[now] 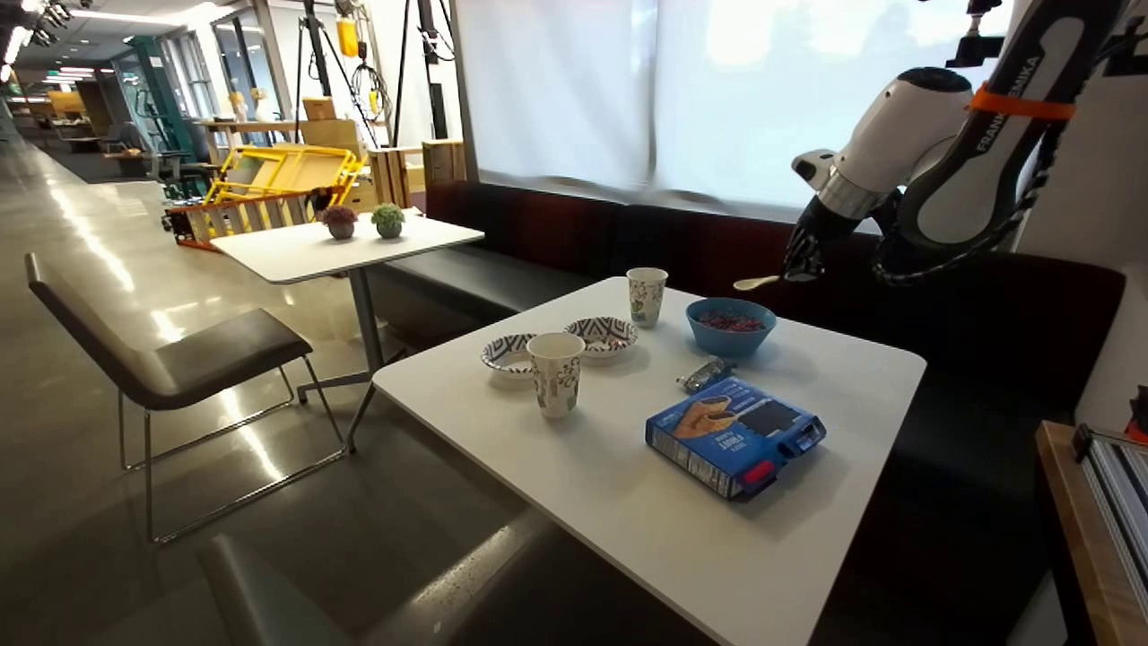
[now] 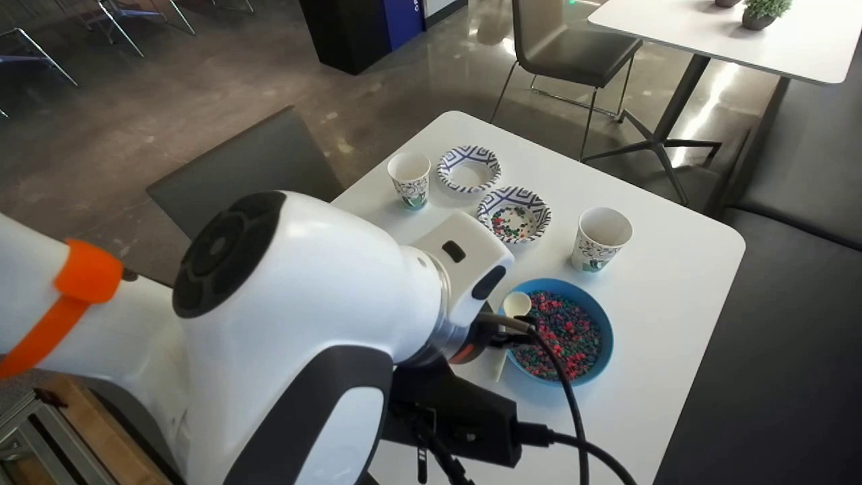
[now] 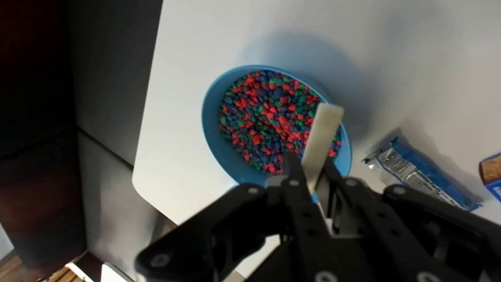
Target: Place some cereal from the blue bowl into the black and white bowl on the right.
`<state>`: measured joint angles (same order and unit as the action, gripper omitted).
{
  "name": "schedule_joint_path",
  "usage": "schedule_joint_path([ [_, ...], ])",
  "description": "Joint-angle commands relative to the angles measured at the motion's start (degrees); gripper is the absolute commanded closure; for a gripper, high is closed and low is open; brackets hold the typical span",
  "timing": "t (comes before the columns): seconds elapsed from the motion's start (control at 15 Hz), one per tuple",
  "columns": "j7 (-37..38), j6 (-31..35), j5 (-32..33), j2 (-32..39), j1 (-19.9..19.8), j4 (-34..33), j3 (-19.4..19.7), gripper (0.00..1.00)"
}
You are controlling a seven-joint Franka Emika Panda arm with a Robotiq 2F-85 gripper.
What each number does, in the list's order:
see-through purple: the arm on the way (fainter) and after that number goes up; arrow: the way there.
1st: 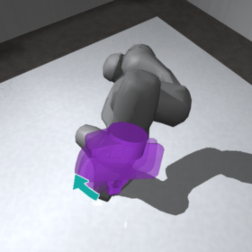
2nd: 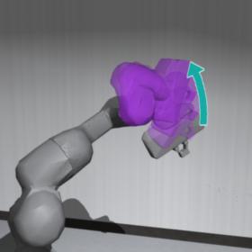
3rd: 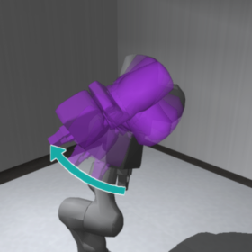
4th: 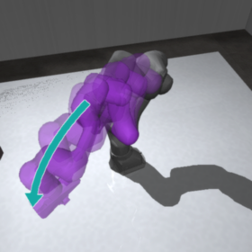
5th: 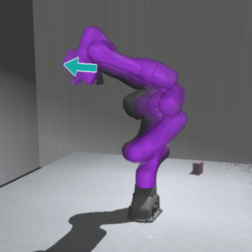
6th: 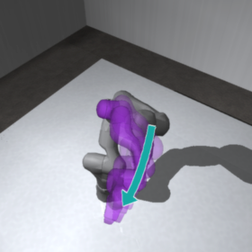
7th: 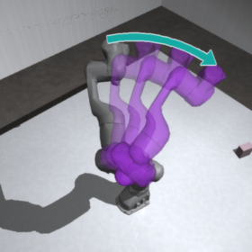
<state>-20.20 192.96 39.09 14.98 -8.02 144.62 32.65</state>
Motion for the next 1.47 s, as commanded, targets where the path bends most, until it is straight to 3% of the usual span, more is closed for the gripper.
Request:
schedule_joint_path([
  [0.0, 0.6, 2.0, -4.1, 4.7, 2.3, -4.5, 3.6, 0.97],
  [0.2, -0.3, 2.2, -8.4, 10.3, 8.7, -9.1, 9.9, 0.97],
  [0.47, 0.5, 0.6, -11.4, 17.4, 14.1, -12.4, 13.4, 0.97],
  [0.8, -3.1, -1.6, -17.9, 22.7, 15.9, -14.2, 11.4, 0.97],
  [0.87, -3.0, -1.2, -19.2, 24.5, 17.4, -14.9, 12.8, 0.97],
  [1.4, -2.7, -5.9, -19.1, 29.3, 17.9, -17.8, 12.9, 0.97],
])
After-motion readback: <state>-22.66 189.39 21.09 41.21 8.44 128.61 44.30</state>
